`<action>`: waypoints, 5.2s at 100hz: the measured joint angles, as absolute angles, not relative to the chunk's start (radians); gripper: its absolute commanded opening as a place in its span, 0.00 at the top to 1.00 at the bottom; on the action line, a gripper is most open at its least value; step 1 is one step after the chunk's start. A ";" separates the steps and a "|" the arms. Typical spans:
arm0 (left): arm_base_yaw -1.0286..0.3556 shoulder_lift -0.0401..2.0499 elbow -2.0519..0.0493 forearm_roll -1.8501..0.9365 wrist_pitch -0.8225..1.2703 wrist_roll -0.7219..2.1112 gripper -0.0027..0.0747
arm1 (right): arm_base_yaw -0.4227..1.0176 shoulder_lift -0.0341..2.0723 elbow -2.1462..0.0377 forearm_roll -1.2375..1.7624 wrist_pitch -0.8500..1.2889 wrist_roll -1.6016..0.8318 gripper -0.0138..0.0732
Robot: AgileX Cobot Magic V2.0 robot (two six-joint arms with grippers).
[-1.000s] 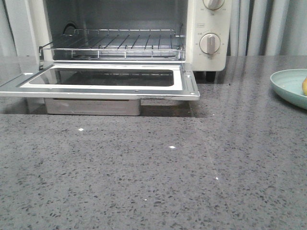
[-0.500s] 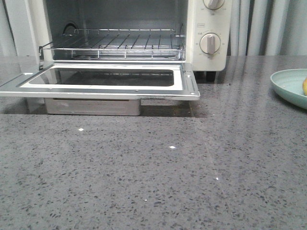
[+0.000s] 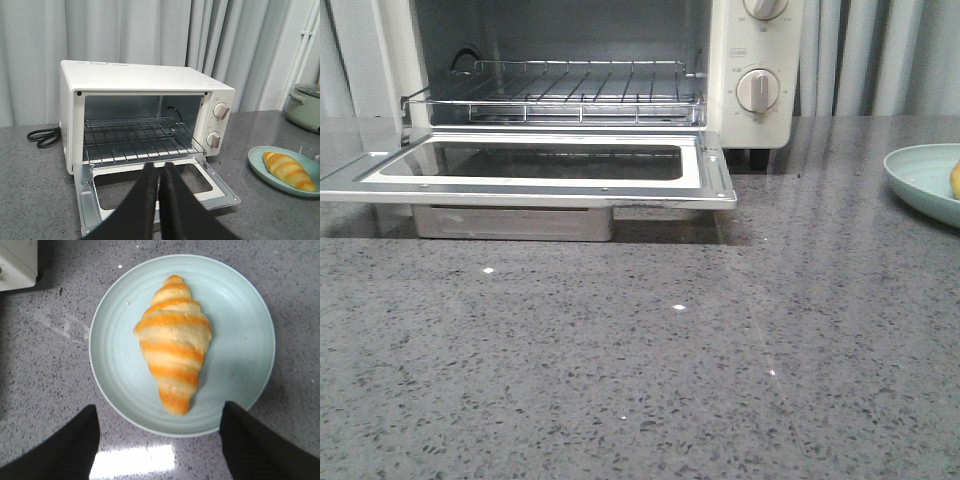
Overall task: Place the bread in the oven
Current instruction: 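Withdraw the left gripper and position the right gripper above the croissant, then lower the right gripper and grasp the striped croissant on the plate, then lift the croissant with the right gripper and carry it into the oven, then lower the croissant onto the oven rack and open the right gripper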
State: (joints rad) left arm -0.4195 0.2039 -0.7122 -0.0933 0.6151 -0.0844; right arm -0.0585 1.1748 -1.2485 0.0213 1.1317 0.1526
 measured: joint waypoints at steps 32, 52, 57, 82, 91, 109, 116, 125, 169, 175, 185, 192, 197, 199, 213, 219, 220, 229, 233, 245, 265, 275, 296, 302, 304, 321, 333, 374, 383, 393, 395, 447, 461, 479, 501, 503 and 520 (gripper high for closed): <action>-0.419 0.204 -0.712 -0.091 0.630 -0.084 0.99 | -0.058 1.439 -1.351 0.021 1.139 0.150 0.31; -0.419 0.204 -0.712 -0.091 0.640 -0.084 0.99 | -0.058 1.546 -1.363 -0.006 1.127 0.148 0.31; -0.419 0.204 -0.712 -0.091 0.640 -0.084 0.99 | -0.058 1.564 -1.363 -0.011 1.128 0.148 0.31; -0.419 0.204 -0.712 -0.091 0.641 -0.084 0.99 | -0.058 1.610 -1.366 -0.020 1.110 0.148 0.31; -0.419 0.204 -0.712 -0.091 0.641 -0.084 0.99 | -0.058 1.616 -1.366 -0.020 1.102 0.148 0.31; -0.419 0.204 -0.712 -0.091 0.641 -0.084 0.99 | -0.058 1.625 -1.366 -0.020 1.098 0.148 0.31; -0.419 0.204 -0.712 -0.091 0.641 -0.084 0.99 | -0.058 1.637 -1.366 -0.020 1.098 0.150 0.31; -0.419 0.204 -0.712 -0.091 0.641 -0.084 0.99 | -0.058 1.650 -1.366 -0.020 1.100 0.150 0.31; -0.419 0.204 -0.714 -0.091 0.643 -0.084 0.99 | -0.058 1.659 -1.369 -0.027 1.104 0.150 0.92; -0.419 0.204 -0.725 -0.083 0.645 -0.084 0.99 | -0.058 1.659 -1.377 -0.027 1.120 0.147 0.92; -0.419 0.204 -0.758 -0.055 0.668 -0.084 0.99 | -0.058 1.659 -1.404 -0.027 1.173 0.137 0.92; -0.419 0.204 -0.786 -0.040 0.685 -0.084 0.99 | -0.057 1.657 -1.431 -0.027 1.208 0.134 0.92; -0.419 0.204 -0.808 -0.033 0.697 -0.084 0.99 | -0.052 1.650 -1.452 -0.027 1.218 0.128 0.92; -0.419 0.204 -0.817 -0.033 0.702 -0.084 0.99 | -0.048 1.645 -1.461 -0.027 1.221 0.124 0.92; -0.419 0.200 -0.864 -0.030 0.732 -0.084 0.99 | 0.006 1.582 -1.496 -0.027 1.225 0.112 0.92; -0.419 0.196 -0.869 -0.017 0.738 -0.084 0.99 | 0.051 1.541 -1.499 -0.027 1.230 0.103 0.92; -0.419 0.196 -0.871 -0.017 0.738 -0.084 0.99 | 0.056 1.536 -1.499 -0.027 1.230 0.103 0.92; -0.419 0.190 -0.871 0.000 0.745 -0.084 0.99 | 0.136 1.477 -1.499 -0.027 1.237 0.097 0.92; -0.419 0.188 -0.871 0.000 0.747 -0.084 0.99 | 0.176 1.451 -1.499 -0.027 1.241 0.097 0.92; -0.419 0.174 -0.871 0.007 0.757 -0.084 0.99 | 0.292 1.387 -1.499 -0.027 1.244 0.097 0.92; -0.419 0.157 -0.871 0.007 0.785 -0.084 0.99 | 0.498 1.355 -1.502 -0.027 1.252 0.070 0.92; -0.419 0.157 -0.871 0.000 0.794 -0.084 0.99 | 0.601 1.380 -1.502 -0.059 1.252 0.059 0.92; -0.419 0.157 -0.871 0.000 0.796 -0.084 0.99 | 0.723 1.462 -1.536 -0.178 1.256 0.054 0.92; -0.419 0.157 -0.871 0.000 0.798 -0.084 0.99 | 0.734 1.485 -1.581 -0.185 1.258 0.054 0.92; -0.419 0.157 -0.871 0.000 0.798 -0.084 0.99 | 0.739 1.494 -1.599 -0.187 1.258 0.054 0.92; -0.419 0.157 -0.871 -0.006 0.800 -0.084 0.99 | 0.748 1.577 -1.763 -0.196 1.258 0.022 0.92; -0.419 0.157 -0.871 -0.008 0.805 -0.084 0.99 | 0.748 1.653 -1.868 -0.202 1.258 -0.015 0.92; -0.419 0.157 -0.871 -0.014 0.848 -0.084 0.99 | 0.748 1.872 -2.053 -0.271 1.258 -0.073 0.92; -0.419 0.157 -0.871 -0.015 0.849 -0.084 0.99 | 0.748 1.891 -2.056 -0.306 1.258 -0.074 0.92; -0.419 0.157 -0.871 -0.016 0.849 -0.084 0.99 | 0.748 1.902 -2.058 -0.346 1.258 -0.074 0.92; -0.419 0.157 -0.871 -0.016 0.849 -0.084 0.99 | 0.748 1.906 -2.060 -0.354 1.258 -0.074 0.92; -0.419 0.157 -0.871 -0.041 0.851 -0.084 0.99 | 0.746 1.985 -2.060 -0.483 1.062 -0.076 0.92; -0.419 0.157 -0.871 -0.041 0.851 -0.084 0.99 | 0.731 1.998 -2.060 -0.495 1.016 -0.076 0.92; -0.419 0.157 -0.871 -0.041 0.851 -0.084 0.99 | 0.718 2.035 -2.060 -0.521 0.972 -0.076 0.92; -0.419 0.157 -0.871 -0.041 0.851 -0.084 0.99 | 0.718 2.056 -2.060 -0.533 0.943 -0.078 0.84; -0.419 0.157 -0.871 -0.041 0.851 -0.084 0.99 | 0.718 2.056 -2.060 -0.533 0.943 -0.078 0.80; -0.419 0.157 -0.871 -0.041 0.851 -0.084 0.99 | 0.718 2.056 -2.060 -0.535 0.931 -0.078 0.43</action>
State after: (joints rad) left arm -0.4195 0.1573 -0.8712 -0.0408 0.8506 -0.0844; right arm 0.7175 2.0563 -2.0602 -0.5354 0.9309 -0.0778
